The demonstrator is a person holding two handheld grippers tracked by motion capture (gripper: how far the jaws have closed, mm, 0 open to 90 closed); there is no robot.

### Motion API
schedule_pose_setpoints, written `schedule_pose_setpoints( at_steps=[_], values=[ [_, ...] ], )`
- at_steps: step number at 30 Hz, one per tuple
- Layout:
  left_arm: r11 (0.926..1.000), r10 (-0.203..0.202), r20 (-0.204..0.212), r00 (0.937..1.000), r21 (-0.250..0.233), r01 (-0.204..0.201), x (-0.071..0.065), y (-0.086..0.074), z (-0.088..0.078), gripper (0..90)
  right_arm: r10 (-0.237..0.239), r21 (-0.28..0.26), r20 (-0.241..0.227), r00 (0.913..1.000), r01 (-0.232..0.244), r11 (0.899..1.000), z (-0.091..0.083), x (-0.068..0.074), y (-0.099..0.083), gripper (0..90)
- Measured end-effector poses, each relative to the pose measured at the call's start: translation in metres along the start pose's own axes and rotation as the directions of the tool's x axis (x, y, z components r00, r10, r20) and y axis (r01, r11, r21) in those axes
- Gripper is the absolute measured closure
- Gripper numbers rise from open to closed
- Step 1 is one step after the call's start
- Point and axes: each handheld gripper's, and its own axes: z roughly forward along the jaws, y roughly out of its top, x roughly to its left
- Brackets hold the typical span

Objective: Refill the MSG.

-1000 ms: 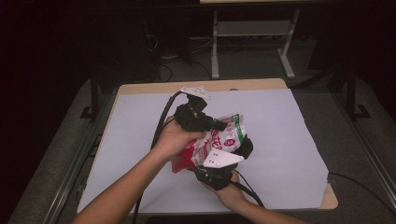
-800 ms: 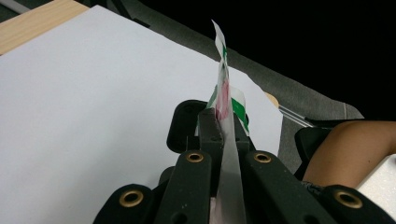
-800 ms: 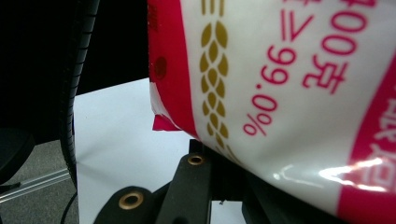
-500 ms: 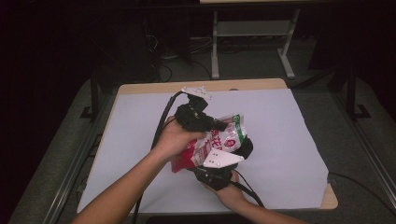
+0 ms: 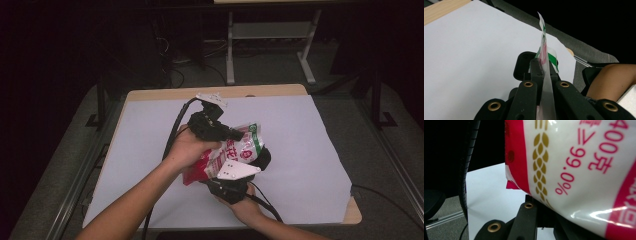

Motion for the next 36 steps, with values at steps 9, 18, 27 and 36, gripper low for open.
schedule_pose_setpoints(
  at_steps=[9,18,27,36],
  values=[
    [1.0000,0.001,-0.002,1.0000,0.002,-0.001,0.0008,0.0008,0.0021,90.0,0.011,-0.001,-0.001,0.9999,-0.011,1.000,0.0002,-0.0006,-0.0002,90.0],
    [1.0000,0.002,0.002,1.0000,0.004,-0.002,0.0010,0.0018,0.0041,90.0,0.015,-0.002,-0.001,0.9999,-0.015,1.000,-0.0002,-0.0019,0.0000,90.0],
    [1.0000,-0.001,0.001,1.0000,0.004,0.001,0.0000,0.0019,0.0053,90.0,0.015,-0.003,-0.002,0.9999,-0.015,1.000,-0.0002,-0.0015,0.0001,90.0],
    [1.0000,0.009,0.002,1.0000,0.004,-0.009,0.0004,0.0027,0.0062,90.0,0.016,-0.004,-0.001,0.9999,-0.016,1.000,-0.0007,-0.0020,0.0004,90.0]
  ],
)
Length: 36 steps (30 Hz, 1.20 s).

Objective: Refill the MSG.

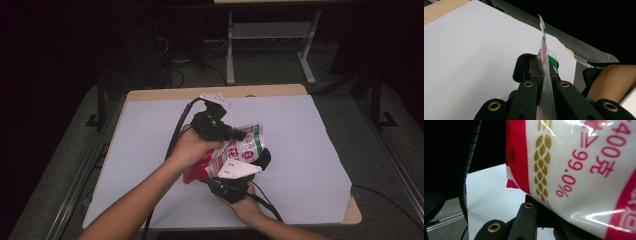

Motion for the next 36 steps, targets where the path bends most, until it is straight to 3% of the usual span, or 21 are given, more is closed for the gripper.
schedule_pose_setpoints(
  at_steps=[36],
  values=[
    [0.9995,-0.029,-0.001,0.9996,0.010,0.029,-0.0016,0.0011,0.0062,90.0,-0.005,-0.017,-0.015,0.9999,0.005,1.000,0.0003,0.0006,0.0005,90.0]
  ],
)
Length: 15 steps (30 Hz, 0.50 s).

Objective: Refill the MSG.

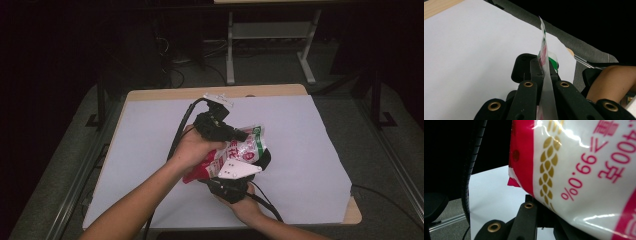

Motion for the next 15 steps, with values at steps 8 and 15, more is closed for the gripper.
schedule_pose_setpoints(
  at_steps=[8,15],
  values=[
    [1.0000,0.000,-0.004,1.0000,0.008,0.000,-0.0004,0.0003,0.0006,90.0,-0.002,-0.006,-0.001,1.0000,0.002,1.000,-0.0003,0.0005,0.0000,90.0],
    [0.9999,-0.007,-0.010,0.9999,0.010,0.007,-0.0003,0.0000,0.0022,90.0,-0.001,-0.008,-0.003,1.0000,0.001,1.000,-0.0003,0.0007,-0.0001,90.0]
  ],
)
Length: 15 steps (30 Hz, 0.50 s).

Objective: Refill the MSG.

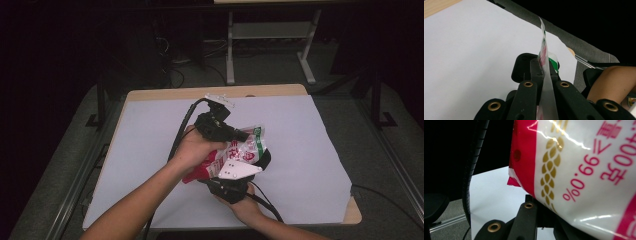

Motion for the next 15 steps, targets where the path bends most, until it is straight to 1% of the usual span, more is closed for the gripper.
schedule_pose_setpoints(
  at_steps=[2,11,12,15],
  values=[
    [1.0000,-0.003,-0.009,1.0000,0.004,0.003,0.0001,0.0000,0.0003,90.0,-0.004,-0.002,-0.002,1.0000,0.004,1.000,0.0002,-0.0001,-0.0001,90.0],
    [1.0000,-0.006,-0.016,0.9998,0.005,0.007,-0.0001,0.0000,0.0023,90.0,-0.002,-0.005,-0.002,1.0000,0.002,1.000,0.0005,-0.0005,-0.0004,90.0],
    [0.9999,0.001,-0.014,0.9999,0.011,-0.001,0.0002,0.0001,0.0025,90.0,-0.002,-0.006,-0.001,1.0000,0.002,1.000,0.0005,-0.0005,-0.0006,90.0],
    [0.9999,-0.006,-0.015,0.9999,0.008,0.007,-0.0001,0.0002,0.0035,90.0,-0.003,-0.007,-0.001,1.0000,0.003,1.000,0.0004,-0.0009,-0.0008,90.0]
  ],
)
